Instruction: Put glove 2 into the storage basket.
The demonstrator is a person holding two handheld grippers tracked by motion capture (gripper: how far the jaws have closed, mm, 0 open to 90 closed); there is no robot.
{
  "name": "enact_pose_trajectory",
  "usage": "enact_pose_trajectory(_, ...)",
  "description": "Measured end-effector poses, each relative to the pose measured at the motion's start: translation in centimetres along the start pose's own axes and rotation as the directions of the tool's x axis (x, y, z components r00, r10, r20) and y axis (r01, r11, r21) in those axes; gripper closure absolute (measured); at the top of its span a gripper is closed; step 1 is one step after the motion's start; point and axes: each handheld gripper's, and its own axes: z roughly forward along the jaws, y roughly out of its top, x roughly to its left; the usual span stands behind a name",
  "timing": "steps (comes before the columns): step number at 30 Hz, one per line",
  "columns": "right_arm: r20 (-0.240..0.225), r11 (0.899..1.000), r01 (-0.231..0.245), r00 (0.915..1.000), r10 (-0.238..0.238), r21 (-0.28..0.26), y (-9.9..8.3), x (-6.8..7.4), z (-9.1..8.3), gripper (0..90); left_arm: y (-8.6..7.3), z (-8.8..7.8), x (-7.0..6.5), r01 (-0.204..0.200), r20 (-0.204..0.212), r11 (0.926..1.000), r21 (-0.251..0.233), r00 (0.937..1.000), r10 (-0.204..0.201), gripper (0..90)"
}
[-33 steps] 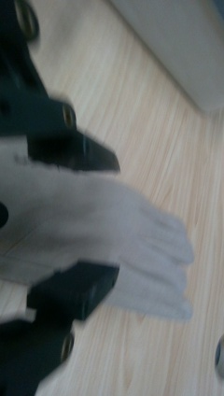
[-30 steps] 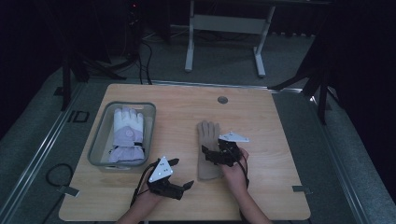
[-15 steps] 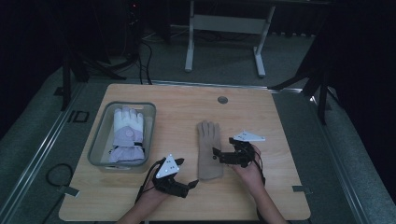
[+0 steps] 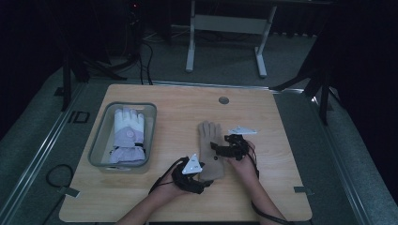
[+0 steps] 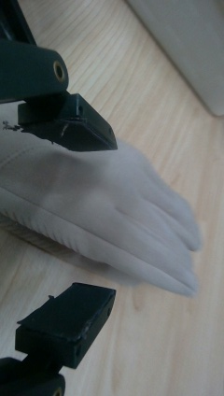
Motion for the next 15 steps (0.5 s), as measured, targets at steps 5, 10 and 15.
enact_pose_trajectory(5, -0.006, 0.998, 0.003, 1.0000, -0.003, 0.056, -1.2, -0.2, 1.4, 26.0, 0.0, 0.8, 0.3, 0.003, -0.009, 0.9970, 0.077, 1.0000, -0.003, 38.5)
enact_pose_trajectory(10, -0.035, 0.997, 0.042, 0.9986, -0.040, 0.066, -1.3, 0.4, 1.4, 43.7, 0.1, 1.2, 0.3, -0.001, -0.041, 0.9953, 0.097, 0.9991, 0.005, 44.9)
enact_pose_trajectory(15, -0.044, 0.994, 0.063, 0.9972, -0.060, 0.086, -1.1, 1.2, 1.3, 62.0, 0.1, 1.4, -0.3, -0.078, -0.090, 0.9894, 0.123, 0.9919, 0.089, 51.7)
